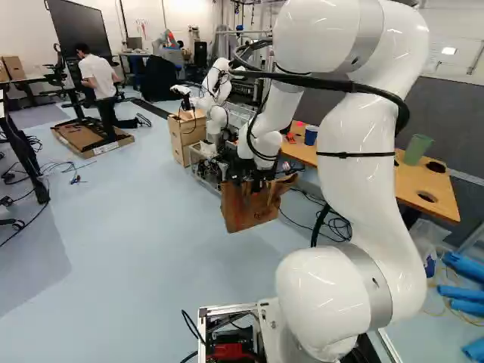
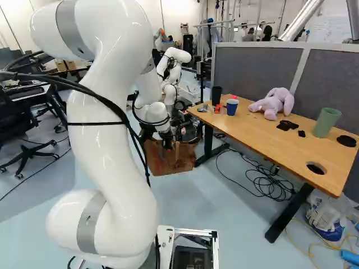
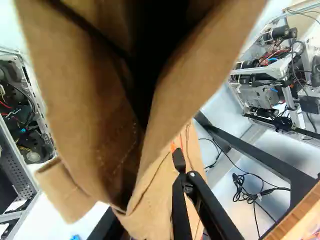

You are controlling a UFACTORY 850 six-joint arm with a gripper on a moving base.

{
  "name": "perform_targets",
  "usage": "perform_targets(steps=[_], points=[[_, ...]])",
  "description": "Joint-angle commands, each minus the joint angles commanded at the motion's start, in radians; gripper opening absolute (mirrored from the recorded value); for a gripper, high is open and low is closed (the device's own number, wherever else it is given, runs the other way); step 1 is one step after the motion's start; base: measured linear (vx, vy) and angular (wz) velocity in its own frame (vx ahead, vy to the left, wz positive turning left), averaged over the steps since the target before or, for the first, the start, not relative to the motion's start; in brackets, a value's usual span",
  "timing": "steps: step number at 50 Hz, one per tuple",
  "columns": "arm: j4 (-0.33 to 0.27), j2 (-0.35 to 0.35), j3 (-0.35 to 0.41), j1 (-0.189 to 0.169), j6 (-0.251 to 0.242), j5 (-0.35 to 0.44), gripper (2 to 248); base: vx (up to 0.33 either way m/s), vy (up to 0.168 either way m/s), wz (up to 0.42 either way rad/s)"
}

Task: Pick up the bag on the ground and place it on the table

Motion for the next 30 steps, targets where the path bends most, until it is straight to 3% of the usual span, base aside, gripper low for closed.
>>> perform_targets(steps=[30], points=[[0.000, 0.057, -0.036, -0.002, 0.000, -0.111, 18, 0.000, 0.000, 0.000]])
